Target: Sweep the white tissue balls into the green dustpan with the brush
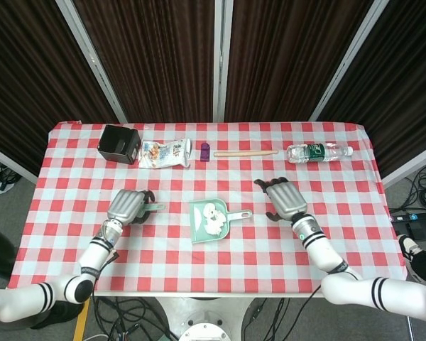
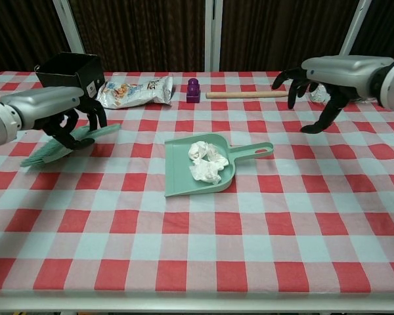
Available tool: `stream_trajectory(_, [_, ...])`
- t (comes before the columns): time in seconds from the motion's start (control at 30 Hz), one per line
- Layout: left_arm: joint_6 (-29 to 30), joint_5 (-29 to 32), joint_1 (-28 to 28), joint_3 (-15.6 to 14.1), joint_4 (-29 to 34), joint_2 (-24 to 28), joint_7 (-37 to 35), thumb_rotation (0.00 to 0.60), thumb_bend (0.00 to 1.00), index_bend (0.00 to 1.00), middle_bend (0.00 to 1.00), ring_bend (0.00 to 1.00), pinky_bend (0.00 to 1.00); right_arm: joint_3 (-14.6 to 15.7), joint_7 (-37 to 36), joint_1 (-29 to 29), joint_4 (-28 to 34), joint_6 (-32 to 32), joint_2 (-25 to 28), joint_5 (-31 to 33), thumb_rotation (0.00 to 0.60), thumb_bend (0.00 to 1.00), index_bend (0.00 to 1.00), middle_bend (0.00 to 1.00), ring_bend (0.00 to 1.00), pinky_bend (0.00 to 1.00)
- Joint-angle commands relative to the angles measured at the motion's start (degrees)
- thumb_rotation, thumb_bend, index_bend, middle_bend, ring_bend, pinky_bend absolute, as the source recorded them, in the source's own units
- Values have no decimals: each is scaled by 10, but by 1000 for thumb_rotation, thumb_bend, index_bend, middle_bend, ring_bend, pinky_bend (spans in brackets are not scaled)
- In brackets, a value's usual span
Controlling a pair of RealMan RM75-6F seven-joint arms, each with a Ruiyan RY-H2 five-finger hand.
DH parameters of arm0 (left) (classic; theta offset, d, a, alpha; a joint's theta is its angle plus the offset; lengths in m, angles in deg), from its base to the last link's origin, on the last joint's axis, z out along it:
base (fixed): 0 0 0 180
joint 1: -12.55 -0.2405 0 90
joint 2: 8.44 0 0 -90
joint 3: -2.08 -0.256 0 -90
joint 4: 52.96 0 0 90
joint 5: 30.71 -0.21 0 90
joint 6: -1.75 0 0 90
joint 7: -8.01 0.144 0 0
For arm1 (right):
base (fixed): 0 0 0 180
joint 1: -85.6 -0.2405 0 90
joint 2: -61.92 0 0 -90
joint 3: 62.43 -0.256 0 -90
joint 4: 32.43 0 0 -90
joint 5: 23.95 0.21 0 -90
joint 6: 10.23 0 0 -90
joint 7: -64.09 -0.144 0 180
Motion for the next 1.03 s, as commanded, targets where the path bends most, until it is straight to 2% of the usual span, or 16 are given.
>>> stream_trajectory(0.03, [13, 15, -3, 6, 27, 10, 8, 600, 283, 274, 374, 677, 905, 9, -9, 18, 13, 12, 24, -17, 600, 146, 130, 313, 207, 191])
stream_trajectory(0.17, [40, 6, -28, 17, 74, 51, -36, 600, 257, 254, 374, 646, 902, 14, -29, 41, 22, 27, 54, -39, 600, 146, 130, 313, 208, 190])
stream_trajectory(0.33, [115, -29, -85, 19, 102, 119, -96, 600, 244, 252, 374, 492, 819, 20, -77, 80, 29, 55, 101, -86, 600, 155, 129, 314, 189, 190])
stream_trajectory(0.43, [166, -46, -125, 2, 97, 151, -93, 600, 240, 254, 372, 415, 647, 31, -124, 115, 27, 81, 126, -127, 600, 202, 128, 291, 121, 166])
stream_trajectory(0.5, [199, -58, -153, -15, 90, 168, -82, 600, 233, 254, 360, 327, 491, 41, -161, 143, 21, 104, 142, -160, 600, 210, 128, 264, 72, 132])
stream_trajectory(0.6, [239, -78, -192, -43, 85, 188, -72, 600, 231, 254, 334, 253, 352, 55, -207, 186, 8, 151, 155, -204, 600, 216, 120, 220, 28, 103])
stream_trajectory(0.83, [331, -111, -283, -93, 100, 214, -62, 600, 229, 255, 313, 227, 296, 85, -283, 289, -21, 266, 152, -271, 600, 218, 85, 182, 13, 90])
stream_trajectory(1.03, [397, -146, -343, -118, 136, 216, -55, 600, 229, 255, 313, 227, 281, 89, -295, 358, -28, 352, 131, -301, 600, 218, 84, 197, 13, 82])
